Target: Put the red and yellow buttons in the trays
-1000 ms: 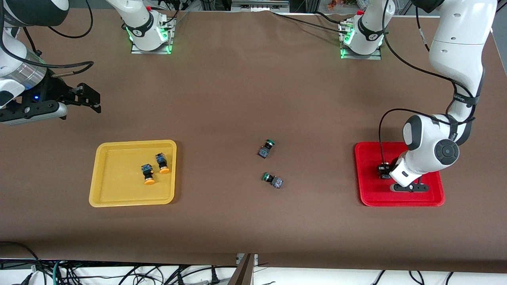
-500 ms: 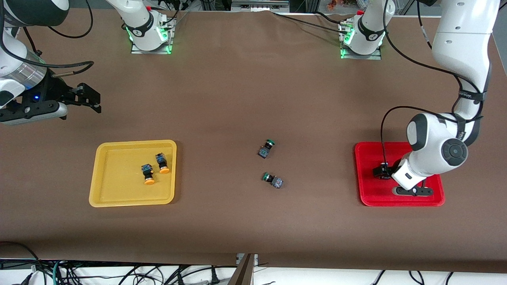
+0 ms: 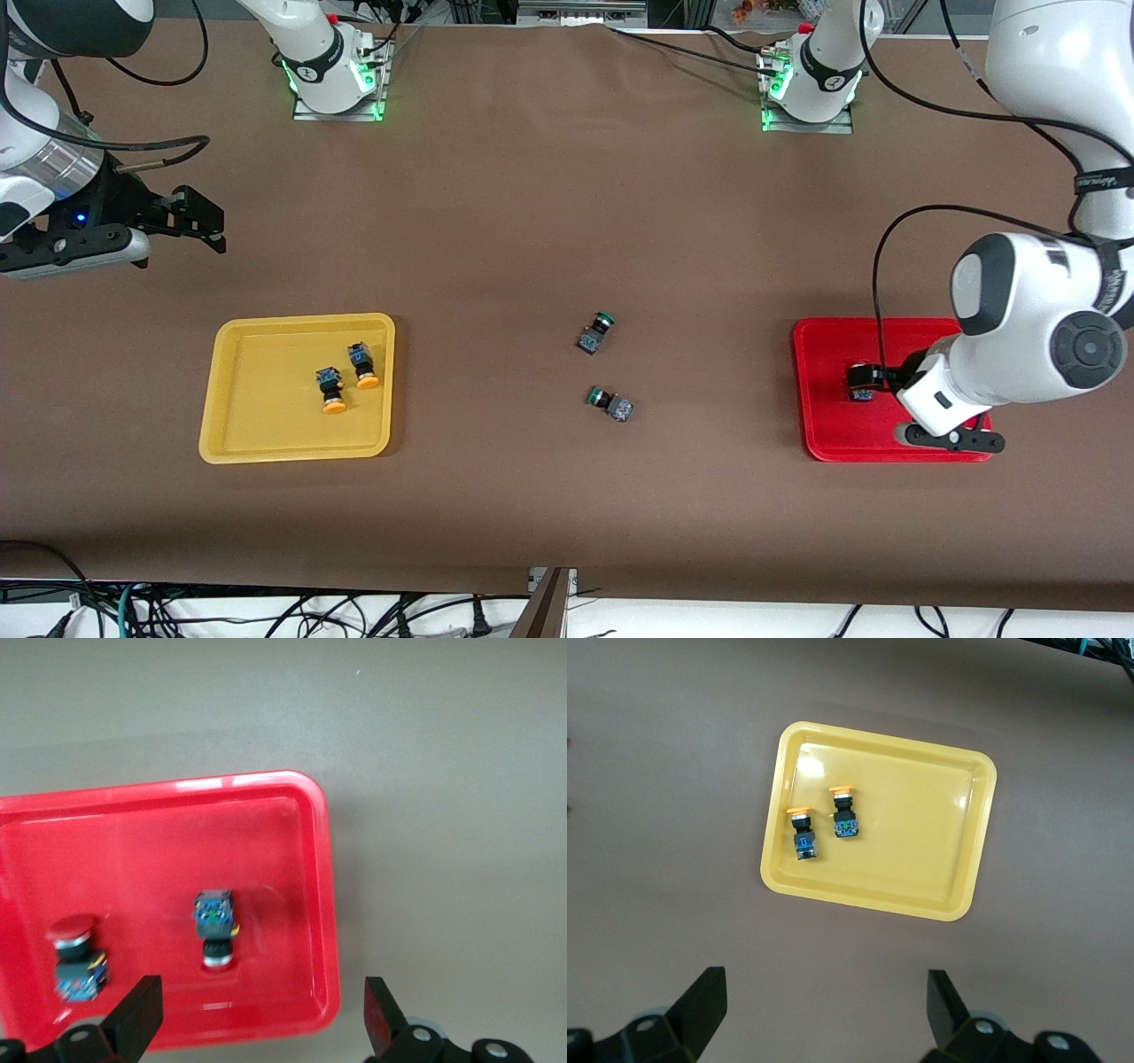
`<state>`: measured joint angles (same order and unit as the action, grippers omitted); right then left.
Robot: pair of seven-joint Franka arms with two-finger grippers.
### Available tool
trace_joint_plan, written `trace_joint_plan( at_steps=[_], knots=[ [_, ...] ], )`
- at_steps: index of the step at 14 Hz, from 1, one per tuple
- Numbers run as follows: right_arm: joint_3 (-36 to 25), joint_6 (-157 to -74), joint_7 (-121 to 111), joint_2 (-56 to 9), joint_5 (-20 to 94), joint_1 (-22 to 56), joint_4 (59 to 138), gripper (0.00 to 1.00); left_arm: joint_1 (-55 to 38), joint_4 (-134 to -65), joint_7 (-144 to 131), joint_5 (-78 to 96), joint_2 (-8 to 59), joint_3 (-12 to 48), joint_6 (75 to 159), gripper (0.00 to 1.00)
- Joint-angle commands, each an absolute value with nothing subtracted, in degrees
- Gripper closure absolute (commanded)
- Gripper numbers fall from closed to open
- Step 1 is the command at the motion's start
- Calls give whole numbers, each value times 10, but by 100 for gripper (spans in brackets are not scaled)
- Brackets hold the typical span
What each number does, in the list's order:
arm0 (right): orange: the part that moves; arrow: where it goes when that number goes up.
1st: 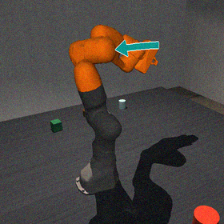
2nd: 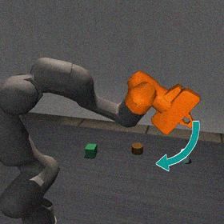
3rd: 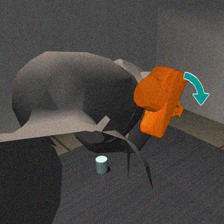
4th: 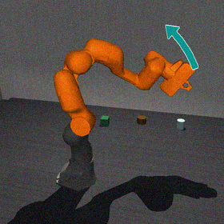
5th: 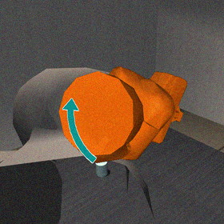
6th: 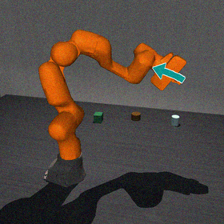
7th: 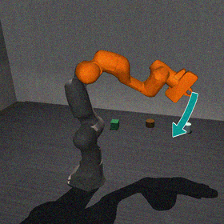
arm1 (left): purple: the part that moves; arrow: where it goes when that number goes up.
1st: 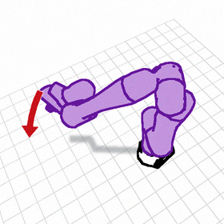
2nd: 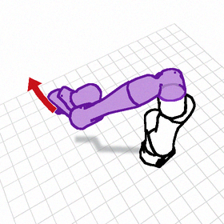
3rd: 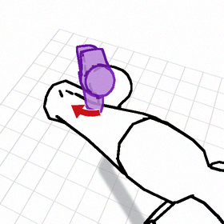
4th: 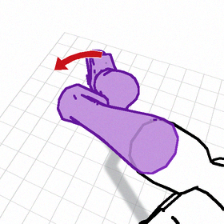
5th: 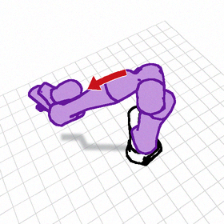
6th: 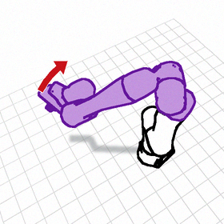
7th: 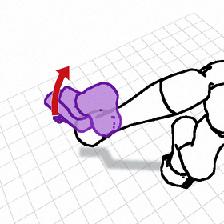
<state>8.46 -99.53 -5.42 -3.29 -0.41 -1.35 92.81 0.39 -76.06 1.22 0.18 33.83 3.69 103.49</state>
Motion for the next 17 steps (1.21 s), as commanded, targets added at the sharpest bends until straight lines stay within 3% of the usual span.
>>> trace_joint_plan(
  at_steps=[1,6,12,17],
  knots=[
    [88,-989,-47,-35,-1,-14,916,0,5,-741,11,-7,302,32,985,0],
    [88,-989,-47,-35,-1,-15,917,0,4,-727,12,-2,207,33,922,0],
    [88,-990,-47,-35,-1,-14,916,0,-1,-771,-23,-4,113,32,852,0],
    [88,-990,-47,-35,-1,-14,916,0,1,-886,-48,-1,30,32,830,0]
  ],
)
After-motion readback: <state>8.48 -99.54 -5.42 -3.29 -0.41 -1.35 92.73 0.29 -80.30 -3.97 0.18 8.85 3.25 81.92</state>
